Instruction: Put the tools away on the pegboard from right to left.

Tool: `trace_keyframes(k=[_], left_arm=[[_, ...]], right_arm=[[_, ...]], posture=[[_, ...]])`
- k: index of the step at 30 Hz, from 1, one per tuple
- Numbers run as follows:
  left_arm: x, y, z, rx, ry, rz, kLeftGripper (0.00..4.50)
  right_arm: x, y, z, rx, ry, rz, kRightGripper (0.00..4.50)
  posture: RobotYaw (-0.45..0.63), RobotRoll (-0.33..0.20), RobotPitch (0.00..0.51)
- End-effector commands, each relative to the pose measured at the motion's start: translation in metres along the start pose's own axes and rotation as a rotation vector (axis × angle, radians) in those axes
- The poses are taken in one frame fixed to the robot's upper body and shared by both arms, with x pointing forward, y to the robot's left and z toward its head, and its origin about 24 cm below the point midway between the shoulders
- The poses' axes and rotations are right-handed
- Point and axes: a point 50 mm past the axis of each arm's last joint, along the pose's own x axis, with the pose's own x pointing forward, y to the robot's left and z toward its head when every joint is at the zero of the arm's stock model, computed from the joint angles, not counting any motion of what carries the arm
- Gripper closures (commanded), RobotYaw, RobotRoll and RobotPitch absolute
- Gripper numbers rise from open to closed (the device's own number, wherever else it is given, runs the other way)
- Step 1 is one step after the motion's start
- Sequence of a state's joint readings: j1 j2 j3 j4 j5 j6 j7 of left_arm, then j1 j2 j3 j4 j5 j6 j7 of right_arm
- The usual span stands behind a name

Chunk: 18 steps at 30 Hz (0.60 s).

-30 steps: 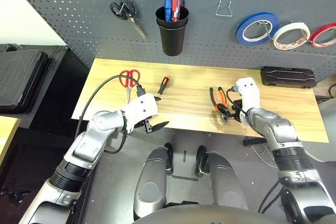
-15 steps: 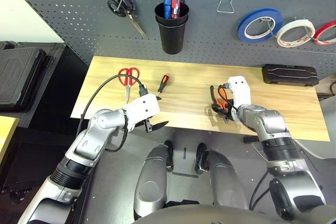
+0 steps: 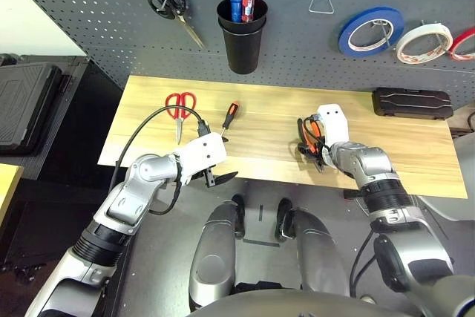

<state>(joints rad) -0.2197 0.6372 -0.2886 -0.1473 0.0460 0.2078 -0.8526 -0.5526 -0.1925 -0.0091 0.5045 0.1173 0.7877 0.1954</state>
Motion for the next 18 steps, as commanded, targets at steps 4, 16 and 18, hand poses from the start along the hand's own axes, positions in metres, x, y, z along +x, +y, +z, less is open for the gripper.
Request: trace_keyframes(k=[4,16,18], left_arm=[[0.0018,-0.0060,-0.0040,-0.004,0.023,-0.028,0.00],[0.0040,-0.0044,-0.0041,-0.003,0.022,-0.016,0.00],[0.0040,-0.0035,-0.0043,-0.003,0.022,-0.014,0.00]], right_arm=[[0.0086,0.0033,-0.0213,-0.004,0.097,0.005,0.05],[0.0091,0.0011,-0.0232,-0.008,0.112,-0.024,1.72],[0.0088,0.0015,-0.0228,-0.010,0.106,-0.024,1.72]], posture=[[0.23,0.000,0.353],[0.23,0.000,0.346],[0.23,0.000,0.344]])
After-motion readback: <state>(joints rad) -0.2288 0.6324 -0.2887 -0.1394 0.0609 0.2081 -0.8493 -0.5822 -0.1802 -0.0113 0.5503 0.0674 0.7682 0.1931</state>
